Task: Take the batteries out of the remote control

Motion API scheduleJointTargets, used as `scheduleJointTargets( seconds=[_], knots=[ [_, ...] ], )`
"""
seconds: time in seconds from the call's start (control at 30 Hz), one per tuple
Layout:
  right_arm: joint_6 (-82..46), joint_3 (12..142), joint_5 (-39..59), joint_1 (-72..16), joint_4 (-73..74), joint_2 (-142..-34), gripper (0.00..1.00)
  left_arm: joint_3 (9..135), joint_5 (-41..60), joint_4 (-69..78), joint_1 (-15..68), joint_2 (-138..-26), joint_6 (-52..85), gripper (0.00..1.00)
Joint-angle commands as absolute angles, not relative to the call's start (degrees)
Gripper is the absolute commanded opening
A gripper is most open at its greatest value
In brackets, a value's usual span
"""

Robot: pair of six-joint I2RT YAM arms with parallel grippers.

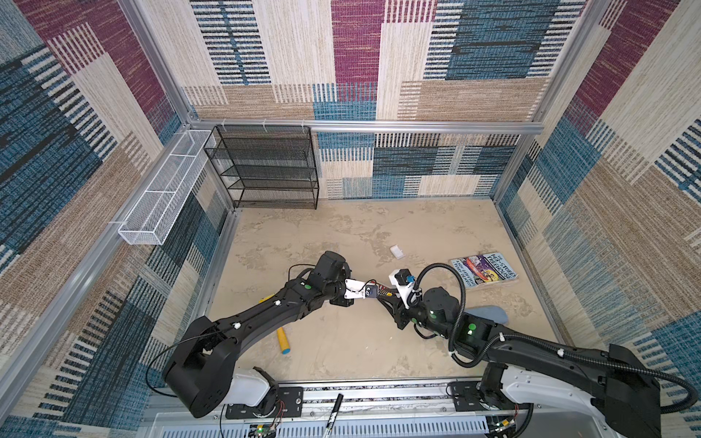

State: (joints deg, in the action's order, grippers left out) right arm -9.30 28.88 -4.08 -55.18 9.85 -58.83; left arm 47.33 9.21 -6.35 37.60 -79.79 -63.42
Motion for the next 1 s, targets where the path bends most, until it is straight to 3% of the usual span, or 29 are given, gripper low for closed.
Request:
scheduleJointTargets(
  seconds=[0.0, 0.13, 0.27, 0.43, 0.97],
  knots=[
    [-10.8, 29.4, -3.6, -55.4, 10.0, -58.2, 0.01, 46.9, 5.2, -0.6, 37.6, -79.3, -61.1, 0.0],
    [-10.1, 30.5, -2.9, -55.4, 6.9, -57.5, 0.11, 45.7, 4.0, 1.6, 37.6, -78.8, -64.1, 0.0],
    [-8.3, 33.3, -2.4, -55.2, 0.2, -55.7, 0.32, 44.5, 2.2, 4.2, 37.7, -78.3, -67.6, 0.0],
    [-4.9, 38.5, -1.8, -54.2, -8.7, -53.6, 0.45, 43.2, 0.2, 8.3, 37.6, -77.6, -70.9, 0.0],
    [3.7, 51.1, 9.2, -46.5, -27.7, -59.8, 0.5, 40.3, 1.1, 14.0, 37.6, -75.9, -74.2, 0.0]
  ],
)
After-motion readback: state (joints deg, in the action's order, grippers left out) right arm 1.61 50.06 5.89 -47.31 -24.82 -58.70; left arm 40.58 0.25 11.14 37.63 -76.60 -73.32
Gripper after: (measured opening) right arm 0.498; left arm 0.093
